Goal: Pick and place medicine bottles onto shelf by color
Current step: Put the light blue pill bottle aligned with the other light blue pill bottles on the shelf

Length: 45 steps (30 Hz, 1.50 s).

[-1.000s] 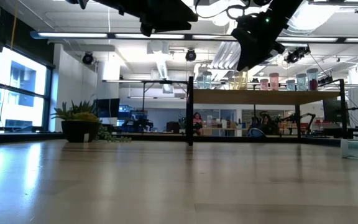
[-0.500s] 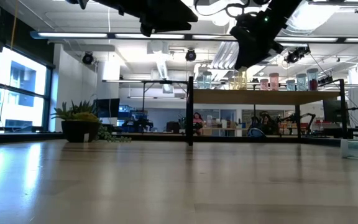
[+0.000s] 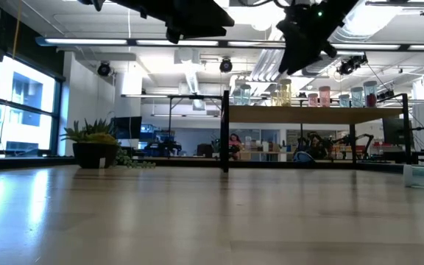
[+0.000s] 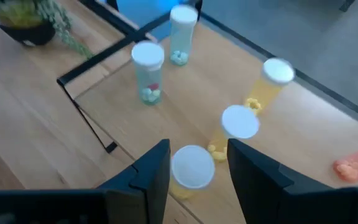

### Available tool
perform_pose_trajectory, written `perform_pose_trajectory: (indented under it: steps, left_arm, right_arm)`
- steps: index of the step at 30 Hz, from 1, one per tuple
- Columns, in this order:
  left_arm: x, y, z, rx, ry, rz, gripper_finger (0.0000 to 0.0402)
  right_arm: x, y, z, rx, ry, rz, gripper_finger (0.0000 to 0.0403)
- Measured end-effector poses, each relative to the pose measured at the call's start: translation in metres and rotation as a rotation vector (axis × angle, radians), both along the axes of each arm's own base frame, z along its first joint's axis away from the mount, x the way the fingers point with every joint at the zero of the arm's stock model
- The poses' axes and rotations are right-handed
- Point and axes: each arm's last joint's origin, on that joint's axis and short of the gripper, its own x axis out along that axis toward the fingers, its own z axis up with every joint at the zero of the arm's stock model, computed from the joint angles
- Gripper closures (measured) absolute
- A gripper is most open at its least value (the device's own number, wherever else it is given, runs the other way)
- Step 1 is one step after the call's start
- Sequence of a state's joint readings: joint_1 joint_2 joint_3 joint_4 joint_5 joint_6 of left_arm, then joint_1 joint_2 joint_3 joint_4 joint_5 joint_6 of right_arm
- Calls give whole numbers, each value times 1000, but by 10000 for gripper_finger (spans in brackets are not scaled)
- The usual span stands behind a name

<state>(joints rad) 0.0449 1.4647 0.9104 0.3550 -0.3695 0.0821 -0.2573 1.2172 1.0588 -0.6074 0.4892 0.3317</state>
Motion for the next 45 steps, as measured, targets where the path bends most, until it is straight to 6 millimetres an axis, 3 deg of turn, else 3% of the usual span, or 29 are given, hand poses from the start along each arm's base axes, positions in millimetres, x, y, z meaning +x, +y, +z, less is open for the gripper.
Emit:
perform_pose_trajectory:
  steps: [6, 11, 19, 28, 38, 45]
  left_arm:
    - [0, 0, 0, -1, 0, 0, 197]
    - [-1, 0, -3, -5, 28, 1, 197]
    - [-1, -1, -4, -48, 17, 8, 197]
    - [-1, -1, -4, -49, 17, 8, 197]
    - [-1, -1, -4, -49, 17, 8, 197]
    - [-1, -1, -4, -49, 17, 8, 197]
  right_arm:
    - [-16, 9, 18, 7, -86, 40, 251]
    - [-27, 28, 24, 132, -136, 143, 251]
    - [-37, 65, 11, 392, -27, 241, 251]
    - [-50, 100, 2, 569, 77, 224, 251]
    - [-58, 125, -6, 620, 182, 218, 248]
    - [-55, 138, -22, 621, 327, 145, 214]
